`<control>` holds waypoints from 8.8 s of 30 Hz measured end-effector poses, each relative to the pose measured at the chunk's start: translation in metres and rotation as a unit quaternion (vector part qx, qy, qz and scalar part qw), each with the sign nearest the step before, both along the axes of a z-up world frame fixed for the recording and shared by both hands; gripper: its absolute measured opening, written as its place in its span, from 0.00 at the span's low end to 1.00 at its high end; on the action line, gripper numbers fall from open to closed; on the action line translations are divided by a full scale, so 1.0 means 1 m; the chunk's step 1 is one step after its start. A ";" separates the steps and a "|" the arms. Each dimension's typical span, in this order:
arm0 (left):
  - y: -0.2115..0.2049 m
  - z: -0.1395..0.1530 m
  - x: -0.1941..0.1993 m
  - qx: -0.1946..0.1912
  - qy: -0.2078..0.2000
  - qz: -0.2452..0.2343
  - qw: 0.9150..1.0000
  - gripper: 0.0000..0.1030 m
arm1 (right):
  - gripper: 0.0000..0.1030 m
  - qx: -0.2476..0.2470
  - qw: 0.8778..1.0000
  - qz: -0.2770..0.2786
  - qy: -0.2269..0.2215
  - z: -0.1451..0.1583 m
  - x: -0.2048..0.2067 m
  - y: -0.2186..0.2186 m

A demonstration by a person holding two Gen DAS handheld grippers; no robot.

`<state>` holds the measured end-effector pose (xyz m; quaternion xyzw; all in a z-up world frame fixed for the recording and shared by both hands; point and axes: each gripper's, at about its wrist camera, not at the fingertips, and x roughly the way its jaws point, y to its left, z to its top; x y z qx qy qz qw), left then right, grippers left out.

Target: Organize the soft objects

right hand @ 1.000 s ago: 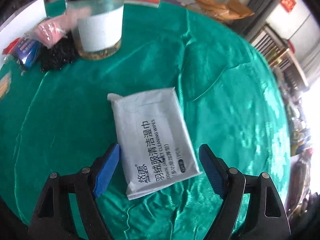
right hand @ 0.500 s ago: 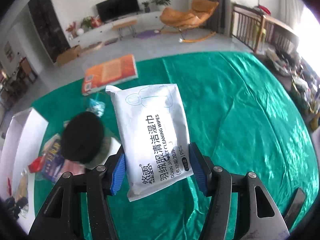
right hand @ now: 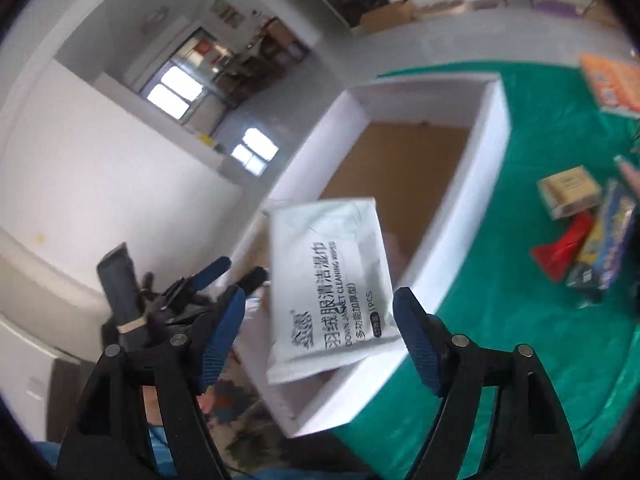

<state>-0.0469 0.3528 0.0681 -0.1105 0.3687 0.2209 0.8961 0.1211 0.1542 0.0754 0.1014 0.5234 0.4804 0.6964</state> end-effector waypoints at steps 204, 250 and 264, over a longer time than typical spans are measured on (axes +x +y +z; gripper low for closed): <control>-0.342 -0.124 0.277 0.209 0.164 -0.354 0.897 0.69 | 0.73 -0.181 0.836 -0.493 -0.163 -0.106 -0.040 -0.382; -0.110 0.011 0.049 -0.034 -0.048 -0.196 0.979 0.90 | 0.77 -0.166 0.915 -0.271 -0.248 -0.027 -0.037 -0.161; -0.296 -0.133 0.141 0.000 0.068 -0.298 0.952 0.98 | 0.77 -0.303 0.835 -0.429 -0.161 -0.138 -0.021 -0.311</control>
